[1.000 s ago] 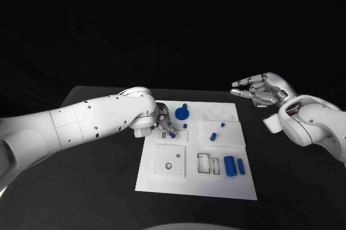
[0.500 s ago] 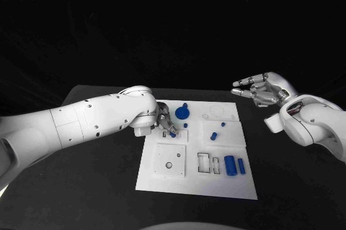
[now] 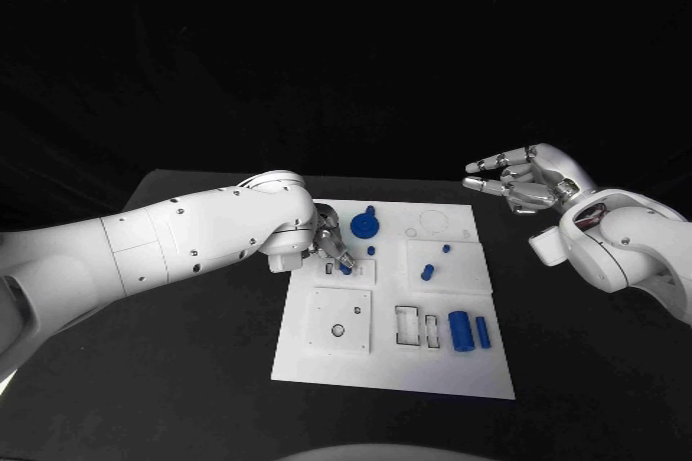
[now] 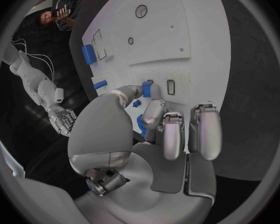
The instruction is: Assemble the parts on the task board
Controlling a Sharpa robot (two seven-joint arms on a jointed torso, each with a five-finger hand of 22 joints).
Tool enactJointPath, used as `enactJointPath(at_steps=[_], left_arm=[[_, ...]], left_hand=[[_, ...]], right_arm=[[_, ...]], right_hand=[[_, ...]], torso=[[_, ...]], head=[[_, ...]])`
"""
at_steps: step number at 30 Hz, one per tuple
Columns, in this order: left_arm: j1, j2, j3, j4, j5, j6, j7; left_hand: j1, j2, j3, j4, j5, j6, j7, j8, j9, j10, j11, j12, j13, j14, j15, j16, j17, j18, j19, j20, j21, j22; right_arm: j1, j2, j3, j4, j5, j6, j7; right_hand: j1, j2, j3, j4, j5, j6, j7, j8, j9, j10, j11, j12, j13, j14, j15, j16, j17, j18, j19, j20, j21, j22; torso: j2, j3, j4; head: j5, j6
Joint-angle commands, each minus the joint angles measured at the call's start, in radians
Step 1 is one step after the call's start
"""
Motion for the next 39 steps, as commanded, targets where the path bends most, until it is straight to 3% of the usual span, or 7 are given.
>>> enactJointPath(at_steps=[1,39], left_arm=[[-0.002,0.003,-0.001,0.001,0.002,0.023,-0.106],[-0.002,-0.002,-0.001,0.001,-0.012,0.019,-0.127]], left_hand=[[0.009,0.005,0.163,-0.171,0.006,0.002,-0.011,-0.003,0.001,0.008,0.001,0.004,0.003,0.105,-0.005,0.003,0.263,-0.013,0.057,-0.001,0.007,0.106],[-0.008,0.01,0.158,-0.17,0.045,0.013,-0.016,-0.007,0.005,0.016,-0.003,0.007,0.01,0.105,-0.007,0.003,0.263,-0.015,0.06,-0.002,0.013,0.117]], right_arm=[[-0.001,0.001,0.0,0.0,-0.002,0.016,0.008],[-0.002,0.002,-0.001,-0.003,-0.003,0.019,0.009]], right_hand=[[-0.01,-0.002,-0.006,-0.001,-0.005,-0.001,-0.005,0.005,0.0,-0.005,-0.001,-0.002,0.018,0.055,0.001,-0.006,0.027,0.011,-0.005,-0.001,-0.007,-0.001],[-0.011,-0.001,-0.008,-0.001,-0.009,-0.001,-0.006,0.005,0.001,-0.005,-0.001,-0.002,0.018,0.056,0.0,-0.006,0.028,0.011,-0.005,-0.001,-0.008,-0.002]], torso=[[0.0,0.0004,0.0002],[0.0,-0.0003,-0.0001]], head=[[0.0,0.0],[0.001,-0.004]])
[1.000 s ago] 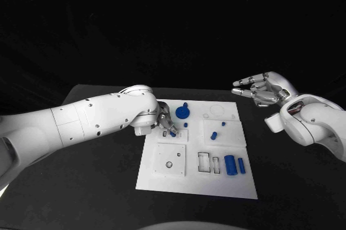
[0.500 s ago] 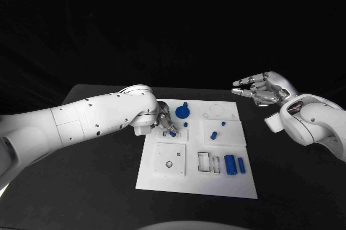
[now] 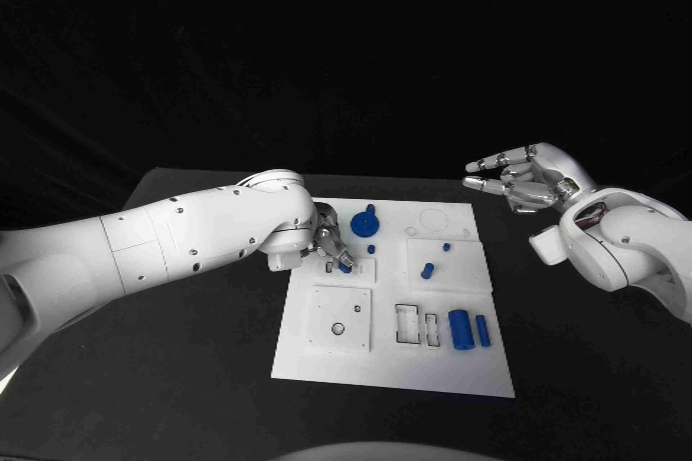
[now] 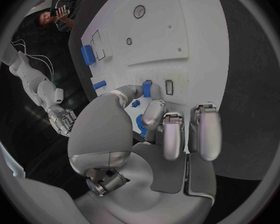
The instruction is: Assemble the parts on the task board
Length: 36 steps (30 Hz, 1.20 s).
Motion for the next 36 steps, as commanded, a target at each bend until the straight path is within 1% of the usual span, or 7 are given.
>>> enactJointPath(at_steps=[1,8,14,19,25,31,36], left_arm=[[-0.001,0.001,0.0,0.001,-0.005,0.019,-0.127],[-0.001,0.007,0.0,-0.003,-0.004,0.034,-0.13],[0.0,0.015,0.0,-0.014,0.005,0.064,-0.135],[0.0,0.022,0.0,-0.023,0.017,0.08,-0.136],[0.0,0.029,0.0,-0.033,0.027,0.086,-0.137],[0.0,0.036,0.0,-0.044,0.032,0.088,-0.137],[0.0,0.044,-0.001,-0.055,0.033,0.09,-0.138]], left_hand=[[-0.004,0.005,0.16,-0.166,0.008,0.011,-0.017,-0.004,0.002,0.006,0.0,0.004,0.002,0.105,-0.007,0.003,0.263,-0.015,0.06,-0.002,0.005,0.117],[-0.007,0.006,0.159,-0.165,0.011,0.012,-0.018,-0.004,0.002,0.007,0.0,0.004,0.001,0.105,-0.007,0.003,0.263,-0.015,0.059,-0.002,0.003,0.115],[-0.016,0.012,0.152,-0.159,0.013,0.012,-0.018,-0.007,0.003,0.007,0.0,0.002,0.001,0.105,-0.007,0.003,0.263,-0.014,0.057,-0.003,-0.001,0.108],[-0.039,0.033,0.122,-0.142,0.01,0.017,-0.023,-0.01,0.006,0.011,-0.002,0.007,0.008,0.105,-0.008,0.003,0.263,-0.013,0.056,-0.003,-0.003,0.107],[-0.082,0.058,0.044,-0.104,0.007,0.027,-0.03,-0.021,0.006,0.014,-0.006,0.01,0.016,0.105,-0.012,0.003,0.263,-0.013,0.056,-0.006,-0.004,0.108],[-0.113,0.081,-0.02,-0.069,0.007,0.038,-0.033,-0.033,0.003,0.014,-0.008,0.014,0.023,0.105,-0.013,0.003,0.263,-0.014,0.057,-0.008,-0.002,0.112],[-0.123,0.095,-0.052,-0.051,0.008,0.043,-0.034,-0.041,0.001,0.014,-0.009,0.016,0.028,0.105,-0.014,0.003,0.263,-0.015,0.058,-0.009,-0.001,0.115]], right_arm=[[-0.001,0.001,0.0,0.0,-0.003,0.014,0.009],[-0.001,0.001,0.0,0.001,-0.003,0.014,0.009],[-0.001,0.001,0.0,0.001,-0.003,0.016,0.008],[-0.001,0.003,0.0,0.0,-0.003,0.017,0.009],[-0.001,0.002,0.0,0.0,-0.004,0.017,0.009],[-0.001,0.001,0.0,0.003,-0.004,0.017,0.009],[-0.001,0.001,0.0,0.004,-0.005,0.017,0.009]], right_hand=[[-0.011,-0.001,-0.005,0.001,-0.003,-0.001,-0.006,0.005,0.001,-0.005,-0.001,-0.003,0.018,0.056,0.0,-0.002,0.028,0.011,-0.005,-0.001,-0.004,-0.002],[-0.011,-0.001,-0.005,0.001,-0.003,-0.001,-0.006,0.005,0.001,-0.005,-0.001,-0.003,0.018,0.056,0.0,-0.002,0.028,0.011,-0.005,-0.001,-0.004,-0.002],[-0.011,-0.001,-0.005,0.001,-0.003,-0.001,-0.006,0.005,0.001,-0.005,-0.001,-0.003,0.018,0.056,0.0,-0.002,0.028,0.011,-0.005,-0.001,-0.004,-0.002],[-0.01,-0.001,-0.005,0.001,-0.003,-0.001,-0.006,0.005,0.001,-0.005,-0.001,-0.004,0.017,0.056,0.0,-0.003,0.027,0.011,-0.005,-0.001,-0.004,-0.002],[-0.01,-0.001,-0.005,0.001,-0.003,-0.001,-0.006,0.005,0.001,-0.005,-0.001,-0.004,0.017,0.056,0.0,-0.003,0.027,0.011,-0.005,-0.001,-0.004,-0.002],[-0.01,-0.001,-0.005,0.001,-0.003,-0.001,-0.006,0.005,0.001,-0.005,-0.001,-0.004,0.017,0.056,0.0,-0.003,0.027,0.011,-0.005,-0.001,-0.004,-0.002],[-0.01,-0.001,-0.005,0.001,-0.003,-0.001,-0.006,0.005,0.001,-0.005,-0.001,-0.004,0.017,0.056,0.0,-0.003,0.027,0.011,-0.005,-0.001,-0.004,-0.002]], torso=[[0.0,-0.0003,0.0001],[0.001,-0.0003,0.001],[0.0,0.0007,-0.0004],[0.0,0.001,-0.0006],[0.0,0.0004,-0.0005],[0.0,0.0008,-0.0009],[0.001,-0.0003,-0.0005]], head=[[0.001,0.0],[0.001,-0.001],[0.003,-0.003],[0.005,-0.003],[0.004,-0.003],[0.002,-0.003],[0.0,-0.003]])
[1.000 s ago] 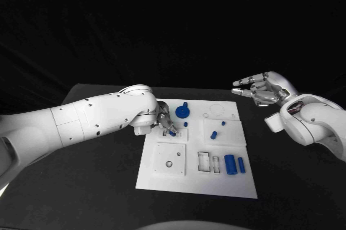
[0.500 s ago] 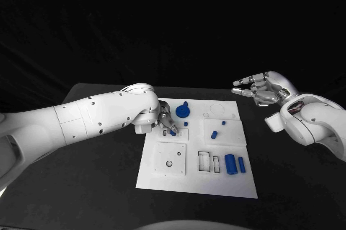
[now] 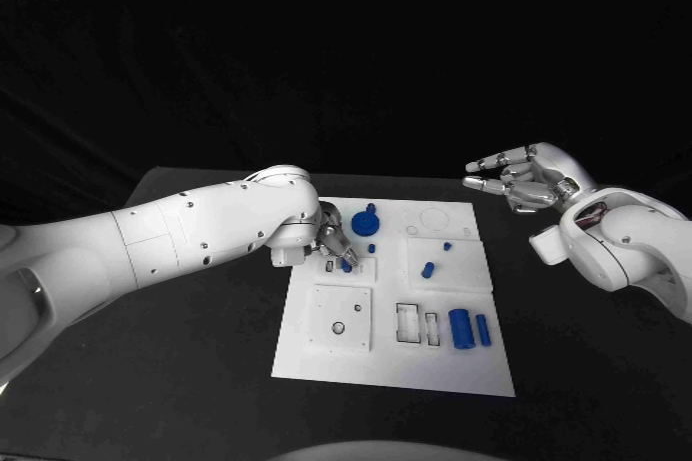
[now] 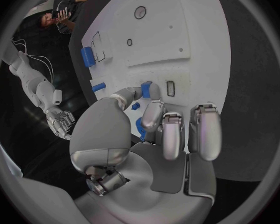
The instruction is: Assemble the parts on the task board
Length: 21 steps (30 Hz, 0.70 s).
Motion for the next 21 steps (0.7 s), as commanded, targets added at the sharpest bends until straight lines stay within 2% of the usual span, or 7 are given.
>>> enactJointPath(at_steps=[1,4,8,18,21], left_arm=[[-0.003,0.008,-0.002,-0.005,0.018,0.033,-0.137],[-0.003,0.011,-0.002,-0.01,0.018,0.033,-0.137],[-0.003,0.014,-0.002,-0.017,0.018,0.034,-0.138],[-0.004,0.014,-0.002,-0.023,0.018,0.041,-0.141],[-0.004,0.012,-0.002,-0.021,0.018,0.036,-0.14]], left_hand=[[-0.009,0.013,-0.022,0.011,-0.001,0.029,-0.025,-0.008,0.002,0.003,-0.001,0.005,0.003,0.105,-0.007,0.003,0.263,-0.015,0.059,-0.009,0.0,0.116],[-0.015,0.017,-0.041,0.021,-0.001,0.032,-0.025,-0.011,0.001,0.004,-0.001,0.006,0.006,0.105,-0.007,0.003,0.263,-0.015,0.059,-0.009,0.0,0.117],[-0.025,0.021,-0.07,0.037,-0.001,0.037,-0.026,-0.015,0.001,0.004,-0.001,0.008,0.009,0.105,-0.008,0.003,0.263,-0.015,0.06,-0.01,0.0,0.118],[-0.039,0.024,-0.177,0.082,-0.005,0.047,-0.027,-0.028,0.0,0.002,-0.002,0.007,0.013,0.105,-0.009,0.003,0.263,-0.014,0.059,-0.011,-0.003,0.116],[-0.04,0.027,-0.212,0.098,-0.046,0.05,-0.028,-0.032,0.001,0.003,-0.003,0.008,0.016,0.105,-0.009,0.003,0.263,-0.015,0.059,-0.011,-0.002,0.118]], right_arm=[[-0.001,0.0,0.0,0.003,-0.005,0.014,0.009],[-0.001,0.0,0.0,0.003,-0.005,0.015,0.009],[-0.001,0.0,0.0,0.004,-0.005,0.015,0.009],[-0.001,0.002,0.0,0.004,-0.005,0.018,0.009],[-0.001,0.003,0.0,0.004,-0.005,0.018,0.009]], right_hand=[[-0.01,-0.001,-0.005,0.001,-0.003,-0.001,-0.006,0.005,0.001,-0.005,-0.001,-0.005,0.018,0.056,0.0,-0.003,0.026,0.011,-0.005,-0.001,-0.004,-0.001],[-0.01,-0.001,-0.005,0.001,-0.003,-0.001,-0.006,0.005,0.001,-0.005,-0.001,-0.005,0.018,0.056,0.0,-0.003,0.026,0.011,-0.005,-0.001,-0.004,-0.001],[-0.01,-0.001,-0.006,0.001,-0.004,-0.001,-0.006,0.005,0.001,-0.006,-0.001,-0.007,0.016,0.055,0.0,-0.005,0.023,0.012,-0.006,-0.002,-0.005,-0.003],[-0.01,-0.001,-0.006,0.001,-0.004,-0.001,-0.006,0.005,0.001,-0.008,-0.001,-0.011,0.014,0.054,0.0,-0.006,0.021,0.012,-0.007,-0.002,-0.006,-0.005],[-0.01,-0.001,-0.006,0.001,-0.004,-0.001,-0.006,0.005,0.001,-0.008,-0.001,-0.011,0.014,0.054,0.0,-0.006,0.021,0.012,-0.007,-0.002,-0.006,-0.005]], torso=[[0.0,-0.0011,0.0005],[0.0,-0.0013,0.0008],[0.0,-0.0014,0.0013],[-0.001,-0.0014,0.0011],[-0.001,-0.0014,0.0014]], head=[[-0.003,0.0],[-0.007,0.001],[-0.004,0.001],[-0.008,0.0],[-0.007,-0.001]])
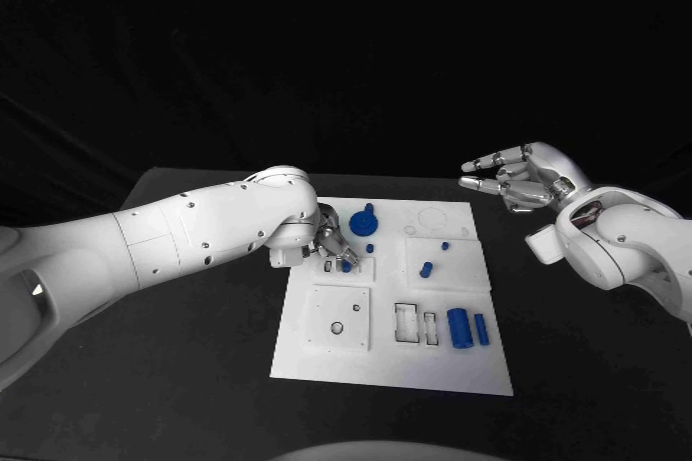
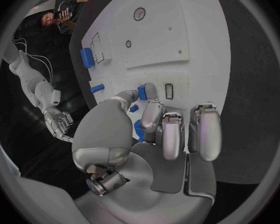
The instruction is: Assemble the parts on the task board
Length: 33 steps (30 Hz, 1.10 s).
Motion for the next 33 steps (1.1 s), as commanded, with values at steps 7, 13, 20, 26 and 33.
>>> enactJointPath(at_steps=[7,13,20,26,33], left_arm=[[-0.002,-0.012,0.001,0.016,0.005,-0.006,-0.136],[-0.002,-0.032,0.007,0.038,-0.001,-0.034,-0.132],[0.0,-0.059,0.025,0.067,-0.004,-0.078,-0.126],[0.007,-0.087,0.053,0.092,0.023,-0.08,-0.117],[0.071,-0.11,0.076,0.054,0.057,0.09,-0.124]], left_hand=[[-0.005,-0.008,-0.085,0.043,-0.115,0.01,0.001,-0.01,0.002,0.001,0.001,0.005,0.005,0.105,-0.009,0.003,0.263,-0.016,0.057,-0.008,0.0,0.123],[0.012,-0.009,-0.153,0.085,-0.258,0.015,0.0,-0.013,0.005,0.003,0.001,0.007,0.011,0.105,-0.009,0.003,0.263,-0.016,0.058,-0.008,0.0,0.125],[0.002,-0.005,-0.234,0.096,-0.426,0.019,0.001,-0.015,0.01,0.003,0.001,0.007,0.012,0.105,-0.01,0.003,0.263,-0.016,0.059,-0.008,-0.001,0.126],[0.021,0.0,-0.302,0.097,-0.464,-0.012,0.009,-0.02,0.015,-0.031,0.007,-0.046,-0.042,0.105,-0.008,0.003,0.263,-0.004,0.042,-0.008,-0.04,0.076],[0.127,0.029,-0.338,0.093,-0.456,-0.173,0.082,-0.132,-0.063,-0.202,0.071,-0.261,-0.26,0.105,0.042,0.001,0.26,0.036,-0.035,0.031,-0.208,-0.127]], right_arm=[[-0.001,0.002,0.0,-0.001,-0.004,0.018,0.009],[-0.002,0.003,-0.001,-0.003,-0.004,0.019,0.009],[-0.004,0.006,-0.001,-0.01,-0.004,0.02,0.009],[-0.006,0.009,-0.002,-0.018,-0.002,0.021,0.009],[-0.009,0.009,-0.004,-0.025,-0.001,0.022,0.008]], right_hand=[[-0.011,-0.001,-0.007,0.001,-0.004,-0.001,-0.006,0.005,0.001,-0.009,-0.001,-0.007,0.013,0.054,0.0,-0.008,0.019,0.013,-0.008,-0.002,-0.007,-0.002],[-0.012,-0.001,-0.008,0.002,-0.004,-0.001,-0.006,0.005,0.001,-0.009,-0.001,-0.008,0.012,0.054,0.0,-0.009,0.018,0.013,-0.008,-0.002,-0.008,-0.004],[-0.012,-0.002,-0.008,0.002,-0.004,-0.001,-0.006,0.005,0.001,-0.01,-0.001,-0.01,0.011,0.053,0.0,-0.01,0.015,0.013,-0.009,-0.002,-0.009,-0.005],[-0.012,-0.002,-0.008,0.002,-0.004,-0.001,-0.006,0.005,0.001,-0.011,-0.001,-0.011,0.01,0.053,0.0,-0.011,0.013,0.013,-0.01,-0.002,-0.01,-0.007],[-0.012,-0.002,-0.008,0.002,-0.004,-0.001,-0.006,0.005,0.001,-0.011,-0.001,-0.011,0.01,0.053,0.0,-0.011,0.013,0.013,-0.01,-0.002,-0.01,-0.007]], torso=[[-0.001,0.0003,-0.0008],[0.0,-0.0006,0.0005],[-0.001,-0.0002,0.0012],[0.0,-0.0014,-0.001],[0.001,0.0,-0.0004]], head=[[-0.003,0.003],[-0.005,0.006],[-0.003,0.01],[-0.002,0.016],[-0.002,0.022]])
